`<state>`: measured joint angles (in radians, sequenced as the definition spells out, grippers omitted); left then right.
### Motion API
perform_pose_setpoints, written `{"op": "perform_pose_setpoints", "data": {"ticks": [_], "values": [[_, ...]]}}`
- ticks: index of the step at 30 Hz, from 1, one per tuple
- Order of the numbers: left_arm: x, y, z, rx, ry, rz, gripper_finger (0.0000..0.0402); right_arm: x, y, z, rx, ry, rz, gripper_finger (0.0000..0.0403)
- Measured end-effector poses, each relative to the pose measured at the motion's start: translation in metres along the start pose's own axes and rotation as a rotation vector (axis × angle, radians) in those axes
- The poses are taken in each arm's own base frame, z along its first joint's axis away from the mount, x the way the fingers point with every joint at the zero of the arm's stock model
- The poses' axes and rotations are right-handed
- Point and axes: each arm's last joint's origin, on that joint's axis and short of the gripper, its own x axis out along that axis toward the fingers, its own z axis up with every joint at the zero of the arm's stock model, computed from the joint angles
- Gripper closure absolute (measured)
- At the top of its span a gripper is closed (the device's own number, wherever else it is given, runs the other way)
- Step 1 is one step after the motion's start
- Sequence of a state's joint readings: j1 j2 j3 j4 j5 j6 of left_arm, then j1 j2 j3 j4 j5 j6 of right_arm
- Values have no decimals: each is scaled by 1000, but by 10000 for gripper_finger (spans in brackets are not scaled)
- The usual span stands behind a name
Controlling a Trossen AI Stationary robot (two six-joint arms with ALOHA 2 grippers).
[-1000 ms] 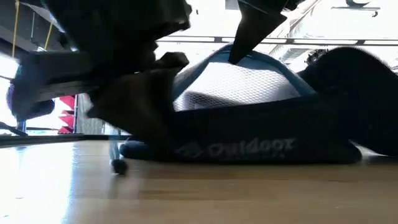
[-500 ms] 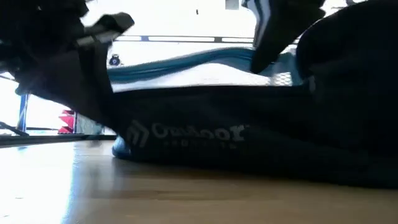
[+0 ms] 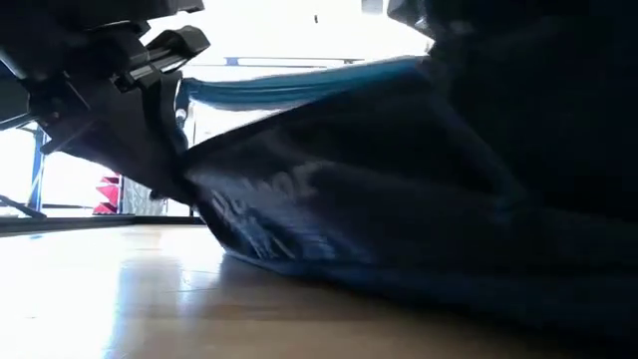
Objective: Unpack backpack
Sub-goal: Put the blue zipper bag in the black backpack
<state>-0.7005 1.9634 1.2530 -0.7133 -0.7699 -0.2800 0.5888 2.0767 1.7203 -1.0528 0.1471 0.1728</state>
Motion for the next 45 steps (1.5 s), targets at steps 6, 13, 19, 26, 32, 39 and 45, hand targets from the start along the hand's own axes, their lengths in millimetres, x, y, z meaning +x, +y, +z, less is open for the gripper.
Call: {"op": "perform_pose_setpoints", "data": {"ticks": [6, 13, 19, 26, 32, 39, 45], "values": [[-8, -3, -4, 60, -36, 142, 401, 27, 0, -5, -63, 145, 68, 403], [-14, -3, -7, 84, -65, 250, 401, 34, -5, 0, -88, 128, -10, 400], [-16, -6, -7, 119, -72, 257, 401, 19, -10, 8, -86, 92, -61, 339], [-18, -7, -7, 128, -84, 271, 401, -22, -14, 26, -120, 9, -52, 247], [-18, -7, -7, 127, -85, 270, 401, -59, -41, 43, -120, -122, -165, 229], [-22, -11, -8, 131, -96, 266, 402, -30, -129, 46, 11, -118, -273, 277], [-22, -11, -11, 144, -88, 270, 401, 12, -158, 42, 25, -212, -50, 328]]}}
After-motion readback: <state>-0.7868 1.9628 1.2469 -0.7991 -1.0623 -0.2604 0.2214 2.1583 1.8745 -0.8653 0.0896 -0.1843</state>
